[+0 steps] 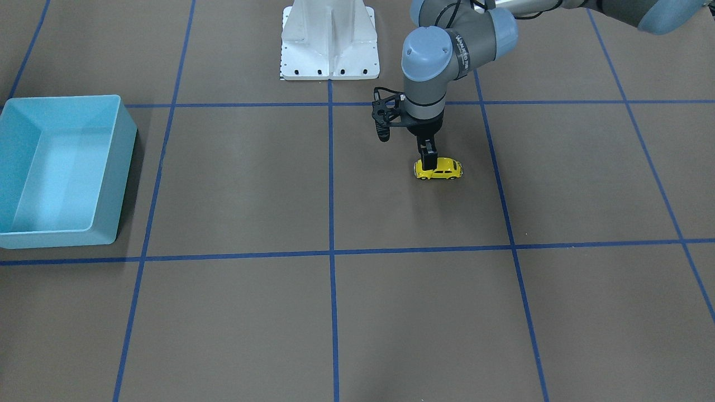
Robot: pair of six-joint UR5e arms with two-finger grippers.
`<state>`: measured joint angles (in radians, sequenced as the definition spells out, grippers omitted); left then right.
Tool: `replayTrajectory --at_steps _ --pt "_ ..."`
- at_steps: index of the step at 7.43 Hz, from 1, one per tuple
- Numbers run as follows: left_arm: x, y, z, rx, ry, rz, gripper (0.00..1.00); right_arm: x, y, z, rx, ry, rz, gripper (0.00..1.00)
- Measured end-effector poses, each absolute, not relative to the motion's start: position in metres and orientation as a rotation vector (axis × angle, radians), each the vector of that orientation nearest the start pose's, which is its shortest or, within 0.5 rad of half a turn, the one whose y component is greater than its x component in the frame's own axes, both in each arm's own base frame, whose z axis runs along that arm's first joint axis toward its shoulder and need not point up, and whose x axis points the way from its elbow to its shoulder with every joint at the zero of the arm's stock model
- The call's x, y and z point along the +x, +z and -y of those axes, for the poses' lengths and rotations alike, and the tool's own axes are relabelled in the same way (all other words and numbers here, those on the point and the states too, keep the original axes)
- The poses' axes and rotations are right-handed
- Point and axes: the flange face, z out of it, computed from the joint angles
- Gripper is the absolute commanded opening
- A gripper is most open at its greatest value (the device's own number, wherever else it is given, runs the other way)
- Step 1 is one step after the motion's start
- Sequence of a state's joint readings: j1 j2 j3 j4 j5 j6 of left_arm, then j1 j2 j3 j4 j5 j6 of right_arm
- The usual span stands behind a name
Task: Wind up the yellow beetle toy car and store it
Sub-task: 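Lower the left gripper onto the yellow car and grip it, then press the held yellow car down against the table with the left gripper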
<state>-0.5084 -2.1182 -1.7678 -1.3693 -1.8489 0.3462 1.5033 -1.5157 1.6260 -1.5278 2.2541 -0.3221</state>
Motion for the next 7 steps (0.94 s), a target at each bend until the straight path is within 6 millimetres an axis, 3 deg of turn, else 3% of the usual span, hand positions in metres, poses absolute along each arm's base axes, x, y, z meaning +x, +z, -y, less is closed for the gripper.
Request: replayTrajectory --at_steps 7 --pt "0.525 0.315 0.421 0.416 1.427 -0.433 0.98 0.035 0.605 0.528 0.235 -0.426 0.662 1.00"
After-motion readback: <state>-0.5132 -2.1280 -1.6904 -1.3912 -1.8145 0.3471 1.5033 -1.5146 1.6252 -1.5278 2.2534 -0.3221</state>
